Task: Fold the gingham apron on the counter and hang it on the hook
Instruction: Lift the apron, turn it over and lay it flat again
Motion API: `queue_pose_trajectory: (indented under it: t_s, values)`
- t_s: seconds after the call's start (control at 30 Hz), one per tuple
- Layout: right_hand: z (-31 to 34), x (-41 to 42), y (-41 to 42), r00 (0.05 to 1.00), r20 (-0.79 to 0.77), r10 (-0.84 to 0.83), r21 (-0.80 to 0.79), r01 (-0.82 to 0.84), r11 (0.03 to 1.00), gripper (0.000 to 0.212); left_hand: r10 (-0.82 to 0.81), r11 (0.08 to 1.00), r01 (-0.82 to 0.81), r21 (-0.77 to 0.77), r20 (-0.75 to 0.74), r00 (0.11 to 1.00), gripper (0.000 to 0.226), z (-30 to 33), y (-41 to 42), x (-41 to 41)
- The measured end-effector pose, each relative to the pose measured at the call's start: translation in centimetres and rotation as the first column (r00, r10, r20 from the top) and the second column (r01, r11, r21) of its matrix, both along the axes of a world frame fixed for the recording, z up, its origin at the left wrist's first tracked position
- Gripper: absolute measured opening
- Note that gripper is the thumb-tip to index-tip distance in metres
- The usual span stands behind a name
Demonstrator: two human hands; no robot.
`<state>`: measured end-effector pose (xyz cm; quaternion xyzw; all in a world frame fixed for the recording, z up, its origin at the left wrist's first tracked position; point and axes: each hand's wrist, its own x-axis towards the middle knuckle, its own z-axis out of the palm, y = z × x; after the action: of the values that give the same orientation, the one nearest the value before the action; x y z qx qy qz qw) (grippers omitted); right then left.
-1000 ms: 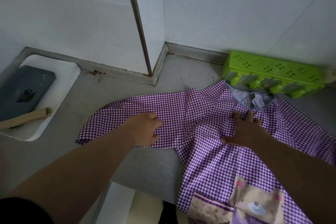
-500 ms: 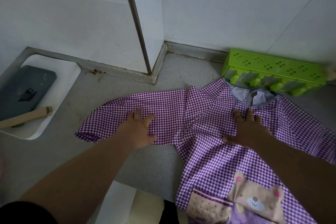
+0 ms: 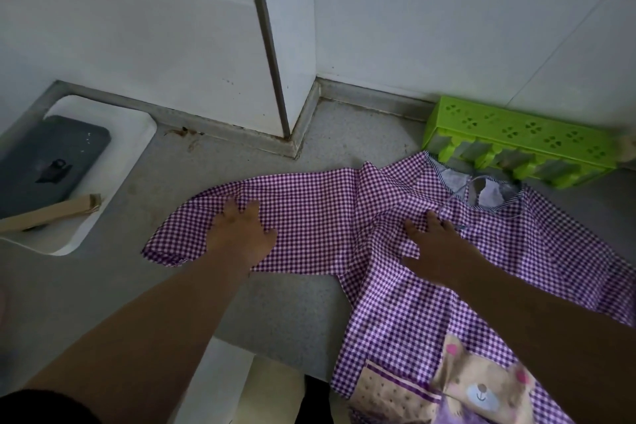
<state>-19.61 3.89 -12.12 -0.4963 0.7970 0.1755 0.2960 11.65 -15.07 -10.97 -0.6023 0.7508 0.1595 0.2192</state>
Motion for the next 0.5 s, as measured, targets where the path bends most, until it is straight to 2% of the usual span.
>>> queue_pose_trajectory:
  t_s: [0.07, 0.17, 0.23, 0.33, 0.43, 0.5]
  values:
    - [-0.1, 0.0, -0.2, 1.0, -0.01, 0.002, 0.01, -0.002, 1.0, 0.099, -0.096, 0.994, 0.097, 0.049, -0.027, 0.995, 0.084, 0.0, 1.2, -0.1]
    - [-0.2, 0.1, -0.4, 1.0, -0.024, 0.0, 0.009, 0.0, 1.0, 0.108, -0.366, 0.93, 0.366, -0.017, -0.05, 0.929, 0.079, -0.5, 3.3, -0.5]
    - [-0.1, 0.2, -0.7, 0.999, -0.036, 0.017, 0.003, -0.017, 1.0, 0.111, -0.468, 0.884, 0.466, -0.037, -0.06, 0.882, 0.08, -1.0, 3.5, -0.3]
    - [0.2, 0.1, -0.5, 0.997, -0.053, 0.054, 0.018, -0.053, 0.998, 0.114, -0.402, 0.915, 0.404, 0.012, -0.074, 0.913, 0.087, -1.7, 1.4, 1.0]
    - [0.1, 0.0, -0.3, 0.997, -0.051, 0.055, 0.018, -0.054, 0.998, 0.117, -0.169, 0.981, 0.171, 0.095, -0.028, 0.985, 0.113, -1.8, -3.2, 3.4]
    - [0.0, -0.1, -0.3, 0.997, -0.052, 0.052, 0.021, -0.051, 0.998, 0.118, -0.072, 0.99, 0.066, 0.121, 0.043, 0.996, 0.13, -1.6, -6.1, 4.9]
